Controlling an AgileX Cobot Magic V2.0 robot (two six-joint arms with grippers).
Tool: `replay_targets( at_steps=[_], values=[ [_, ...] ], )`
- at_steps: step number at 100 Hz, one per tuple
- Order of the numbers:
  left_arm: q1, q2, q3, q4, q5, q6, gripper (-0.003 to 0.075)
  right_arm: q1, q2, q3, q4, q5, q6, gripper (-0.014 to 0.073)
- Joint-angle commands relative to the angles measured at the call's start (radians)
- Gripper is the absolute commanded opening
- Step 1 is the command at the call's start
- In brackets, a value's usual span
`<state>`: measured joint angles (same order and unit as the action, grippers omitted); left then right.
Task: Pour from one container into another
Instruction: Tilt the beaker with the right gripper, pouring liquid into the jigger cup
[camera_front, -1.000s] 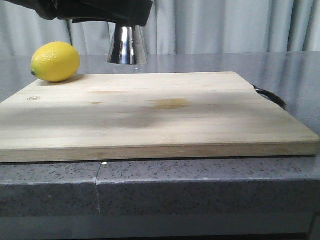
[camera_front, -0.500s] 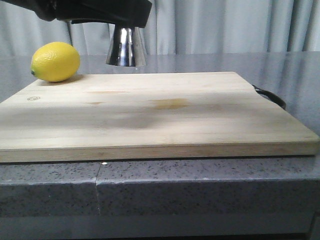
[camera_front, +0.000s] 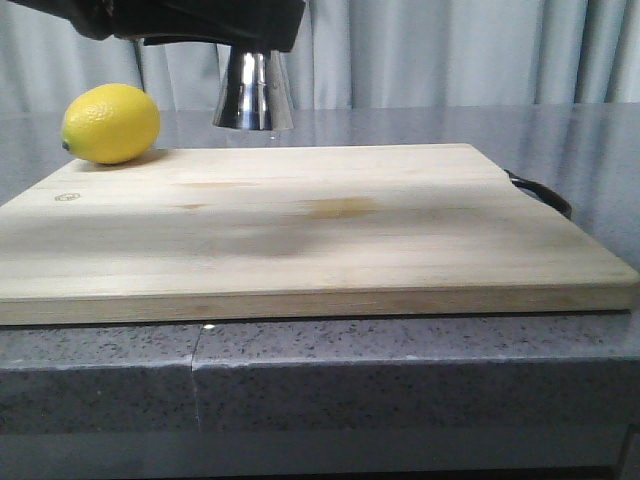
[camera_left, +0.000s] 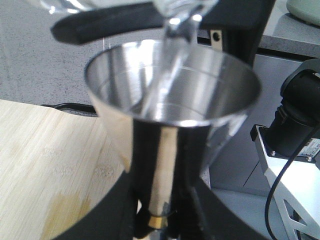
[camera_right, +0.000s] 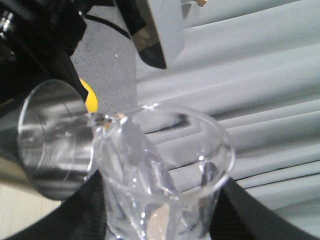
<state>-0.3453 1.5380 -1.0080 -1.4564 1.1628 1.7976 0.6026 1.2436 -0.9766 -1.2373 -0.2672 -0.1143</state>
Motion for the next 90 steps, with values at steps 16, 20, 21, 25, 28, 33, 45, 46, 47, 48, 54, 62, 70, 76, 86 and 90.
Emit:
replay_targets(
  at_steps=[16, 20, 21, 25, 28, 33, 45, 46, 47, 48, 54, 62, 70, 76, 86, 90],
  values=[
    [-0.008, -0.043, -0.031, -0.088, 0.055, -0.007, -0.002, 0.0, -0.031, -0.046, -0.066, -0.002, -0.006, 0.0159],
    [-0.008, -0.043, -0.031, -0.088, 0.055, -0.007, -0.002, 0.0, -0.031, -0.046, -0.07, 0.0, -0.006, 0.0159],
    [-0.008, -0.043, -0.031, -0.088, 0.055, -0.007, -0.002, 0.0, -0.031, -0.046, -0.072, 0.0, -0.006, 0.0159],
    [-0.008, -0.043, -0.031, -0.088, 0.055, -0.007, -0.002, 0.0, -0.031, -0.046, -0.08, 0.0, -0.006, 0.0159],
    [-0.008, -0.043, -0.031, -0.088, 0.055, -0.007, -0.0019, 0.0, -0.031, -0.046, -0.085, 0.0, -0.006, 0.0159],
    [-0.008, -0.043, -0.031, -0.088, 0.055, -0.007, -0.002, 0.0, -0.031, -0.046, -0.1, 0.004, -0.006, 0.0159],
    [-0.008, -0.043, -0.031, -0.088, 0.055, -0.007, -0.002, 0.0, -0.031, -0.046, -0.124, 0.006, -0.006, 0.0159],
    [-0.008, -0.043, -0.031, -0.088, 0.055, -0.007, -0.002, 0.0, -0.031, -0.046, -0.124, 0.006, -0.006, 0.0159],
    [-0.008, -0.043, -0.031, -0.088, 0.055, -0.007, -0.002, 0.0, -0.031, -0.046, -0.124, 0.006, -0.006, 0.0159],
    [-0.008, -0.043, -0.031, -0.088, 0.055, -0.007, -0.002, 0.0, -0.031, -0.046, -0.124, 0.006, -0.006, 0.0159],
    [-0.008, -0.043, -0.031, -0.088, 0.055, -0.007, -0.002, 0.0, -0.031, -0.046, -0.126, 0.006, -0.006, 0.0159],
    [-0.008, -0.043, -0.031, -0.088, 0.055, -0.007, -0.002, 0.0, -0.031, -0.046, -0.13, 0.006, -0.006, 0.0159],
    [-0.008, -0.043, -0.031, -0.088, 0.055, -0.007, -0.002, 0.0, -0.031, -0.046, -0.151, 0.006, -0.006, 0.0159],
    [-0.008, -0.043, -0.031, -0.088, 0.055, -0.007, -0.002, 0.0, -0.031, -0.046, -0.166, 0.007, -0.006, 0.0159],
    [-0.008, -0.043, -0.031, -0.088, 0.055, -0.007, -0.002, 0.0, -0.031, -0.046, -0.17, 0.007, -0.006, 0.0159],
    [-0.008, -0.043, -0.031, -0.088, 0.055, -0.007, -0.002, 0.0, -0.031, -0.046, -0.17, 0.007, -0.006, 0.0159]
  ],
)
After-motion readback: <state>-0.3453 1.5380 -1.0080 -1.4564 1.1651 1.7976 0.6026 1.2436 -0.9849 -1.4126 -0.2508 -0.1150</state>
